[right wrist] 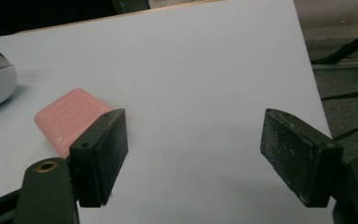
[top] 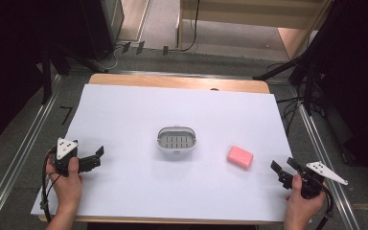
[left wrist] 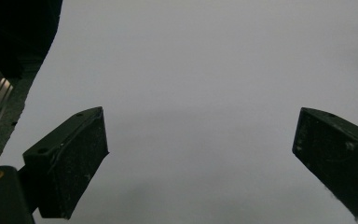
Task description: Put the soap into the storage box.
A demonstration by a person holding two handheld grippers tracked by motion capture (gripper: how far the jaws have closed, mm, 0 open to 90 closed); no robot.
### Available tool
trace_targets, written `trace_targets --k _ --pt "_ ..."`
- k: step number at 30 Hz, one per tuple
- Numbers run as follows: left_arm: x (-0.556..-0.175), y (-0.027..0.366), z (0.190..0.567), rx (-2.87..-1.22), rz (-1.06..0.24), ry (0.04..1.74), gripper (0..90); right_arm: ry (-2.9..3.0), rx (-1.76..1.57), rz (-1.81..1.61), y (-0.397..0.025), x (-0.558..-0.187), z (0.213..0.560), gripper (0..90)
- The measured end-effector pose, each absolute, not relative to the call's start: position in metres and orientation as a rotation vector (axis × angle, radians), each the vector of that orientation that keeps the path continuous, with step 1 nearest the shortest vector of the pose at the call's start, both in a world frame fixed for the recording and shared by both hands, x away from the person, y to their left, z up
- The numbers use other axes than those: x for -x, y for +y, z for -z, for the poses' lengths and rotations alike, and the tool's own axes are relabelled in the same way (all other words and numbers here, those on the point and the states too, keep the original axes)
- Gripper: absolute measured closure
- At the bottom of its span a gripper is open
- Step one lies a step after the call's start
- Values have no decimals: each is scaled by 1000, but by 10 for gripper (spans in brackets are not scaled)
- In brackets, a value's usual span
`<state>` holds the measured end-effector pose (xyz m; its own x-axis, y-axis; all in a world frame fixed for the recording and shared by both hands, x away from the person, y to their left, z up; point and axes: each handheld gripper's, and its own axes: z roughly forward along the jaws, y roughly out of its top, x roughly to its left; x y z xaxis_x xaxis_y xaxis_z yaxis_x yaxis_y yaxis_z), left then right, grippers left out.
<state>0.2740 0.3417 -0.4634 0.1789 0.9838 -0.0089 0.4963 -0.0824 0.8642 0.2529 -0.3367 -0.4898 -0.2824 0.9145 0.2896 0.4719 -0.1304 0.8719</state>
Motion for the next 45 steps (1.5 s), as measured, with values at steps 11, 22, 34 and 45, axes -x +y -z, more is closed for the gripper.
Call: trace_targets --k 11,22,34,45 --pt "-274 340 464 -1699 -822 1416 36 1849 -1481 -1127 -314 -259 488 219" --pt "-276 338 464 -1730 -824 1428 36 2144 -1342 -1011 -309 -270 473 159" --pt "-276 336 464 -1739 -841 1421 36 2552 -1178 -633 -273 -302 461 0" --pt "-276 336 464 -1740 -836 1423 36 2675 -1053 -472 -243 -325 450 0"
